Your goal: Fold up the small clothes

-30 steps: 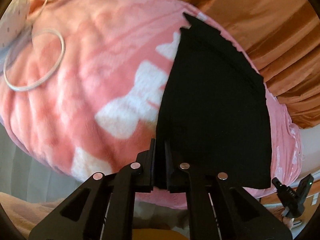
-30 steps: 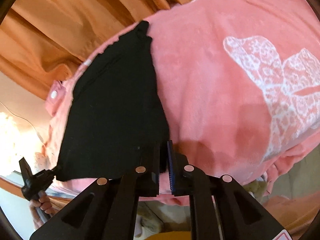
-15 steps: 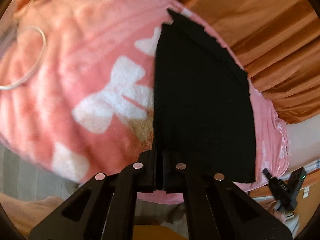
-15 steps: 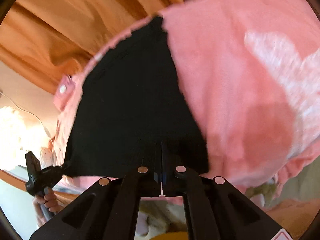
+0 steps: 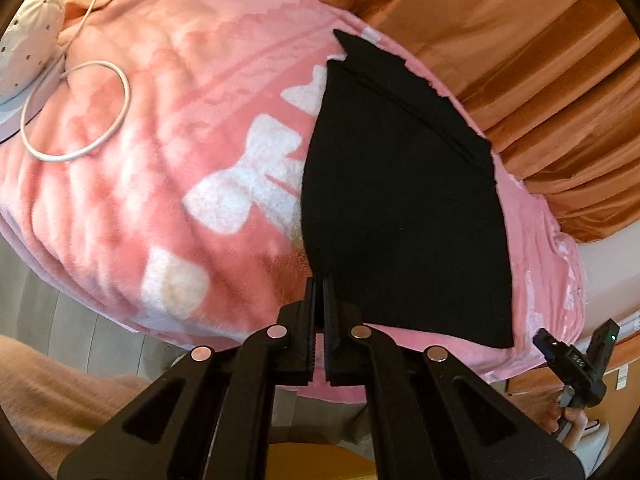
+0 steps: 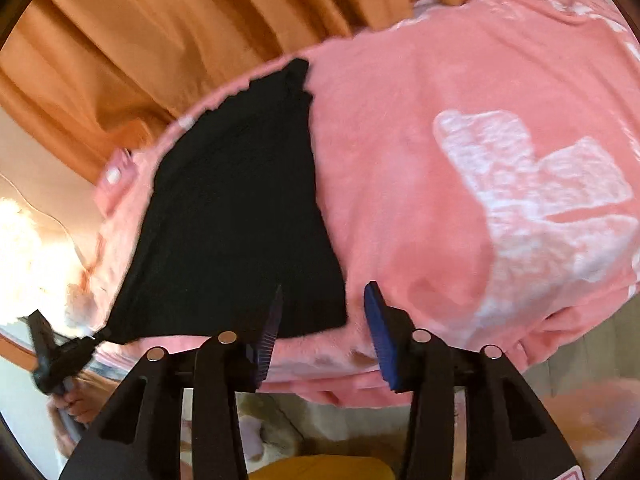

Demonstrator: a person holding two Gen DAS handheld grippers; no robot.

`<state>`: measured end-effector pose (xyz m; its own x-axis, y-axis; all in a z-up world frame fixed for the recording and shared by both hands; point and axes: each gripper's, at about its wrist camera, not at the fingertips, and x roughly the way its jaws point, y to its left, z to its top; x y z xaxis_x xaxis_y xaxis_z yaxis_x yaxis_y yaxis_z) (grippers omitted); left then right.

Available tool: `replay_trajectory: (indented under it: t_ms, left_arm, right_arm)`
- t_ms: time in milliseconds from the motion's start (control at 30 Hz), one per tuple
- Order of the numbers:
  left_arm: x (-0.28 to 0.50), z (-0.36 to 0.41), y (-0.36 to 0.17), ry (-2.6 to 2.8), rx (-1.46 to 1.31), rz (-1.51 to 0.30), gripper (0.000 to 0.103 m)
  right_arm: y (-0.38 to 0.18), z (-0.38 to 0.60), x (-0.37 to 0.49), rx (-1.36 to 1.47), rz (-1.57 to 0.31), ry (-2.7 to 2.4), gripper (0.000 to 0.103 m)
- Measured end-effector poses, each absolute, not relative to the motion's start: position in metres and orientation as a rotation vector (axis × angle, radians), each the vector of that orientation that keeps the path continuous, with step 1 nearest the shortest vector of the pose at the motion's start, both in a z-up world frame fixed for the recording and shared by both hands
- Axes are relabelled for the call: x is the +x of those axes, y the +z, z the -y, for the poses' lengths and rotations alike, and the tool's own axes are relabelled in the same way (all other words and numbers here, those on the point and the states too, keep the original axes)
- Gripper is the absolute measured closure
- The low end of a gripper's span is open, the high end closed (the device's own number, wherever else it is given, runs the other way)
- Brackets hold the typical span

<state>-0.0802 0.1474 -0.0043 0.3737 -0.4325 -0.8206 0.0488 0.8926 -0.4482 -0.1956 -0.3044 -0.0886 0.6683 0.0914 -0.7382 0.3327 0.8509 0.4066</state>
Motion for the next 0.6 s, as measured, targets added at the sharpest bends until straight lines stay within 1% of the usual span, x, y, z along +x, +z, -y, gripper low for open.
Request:
replay_trajectory:
  t_ms: [100, 133, 167, 200, 233, 300, 367, 400, 433, 467, 500, 600]
  left_arm:
    - [-0.077, -0.155, -0.016, -0.245, -0.417, -1.165, 0.1]
    - [-0.077, -0.158, -0.019, -0.225, -0.436, -1.163, 0.093]
    - [-0.076, -0.161, -0.024, -0.21, -0.448, -1.167, 0.087]
    - [-0.076, -0.162, -0.027, -0.2, -0.452, -1.17, 0.074]
    - [-0.076, -0.163, -0.03, -0.187, -0.458, -1.171, 0.068]
    - [-0.075, -0.161, -0.033, -0.193, -0.479, -1.15, 0.067]
    - [-0.071, -0.157, -0.033, -0.196, -0.471, -1.146, 0.068]
    - [-0.069, -0.156, -0.032, -0.201, -0.479, -1.145, 0.068]
    - [-0.067, -0.155, -0.033, -0.217, -0.491, -1.151, 0.075]
    - [-0.064, -0.152, -0.034, -0.246, -0.504, -1.165, 0.084]
    - [-0.062, -0.149, -0.036, -0.271, -0.508, -1.186, 0.1]
    - [-0.063, -0.148, -0.03, -0.274, -0.485, -1.188, 0.101]
  right_arm:
    - [-0.118, 0.298, -0.169, 0.551, -0.932, -0.151, 0.059]
    - [-0.128, 0.297, -0.165, 0.561, -0.961, -0.158, 0.058]
    - [-0.129, 0.294, -0.166, 0.564, -0.948, -0.158, 0.058]
    - [-0.128, 0.292, -0.167, 0.558, -0.934, -0.16, 0.058]
    - [-0.127, 0.288, -0.168, 0.554, -0.94, -0.15, 0.058]
    - [-0.123, 0.283, -0.17, 0.534, -0.928, -0.142, 0.062]
    - [-0.121, 0.283, -0.17, 0.558, -0.914, -0.105, 0.094]
    - [-0.122, 0.284, -0.167, 0.589, -0.912, -0.084, 0.098]
    - [-0.121, 0.283, -0.165, 0.598, -0.908, -0.078, 0.098]
    - [-0.119, 0.279, -0.162, 0.574, -0.931, -0.062, 0.098]
    - [-0.118, 0.277, -0.16, 0.568, -0.93, -0.06, 0.099]
    - [-0.111, 0.273, -0.161, 0.583, -0.897, -0.044, 0.1]
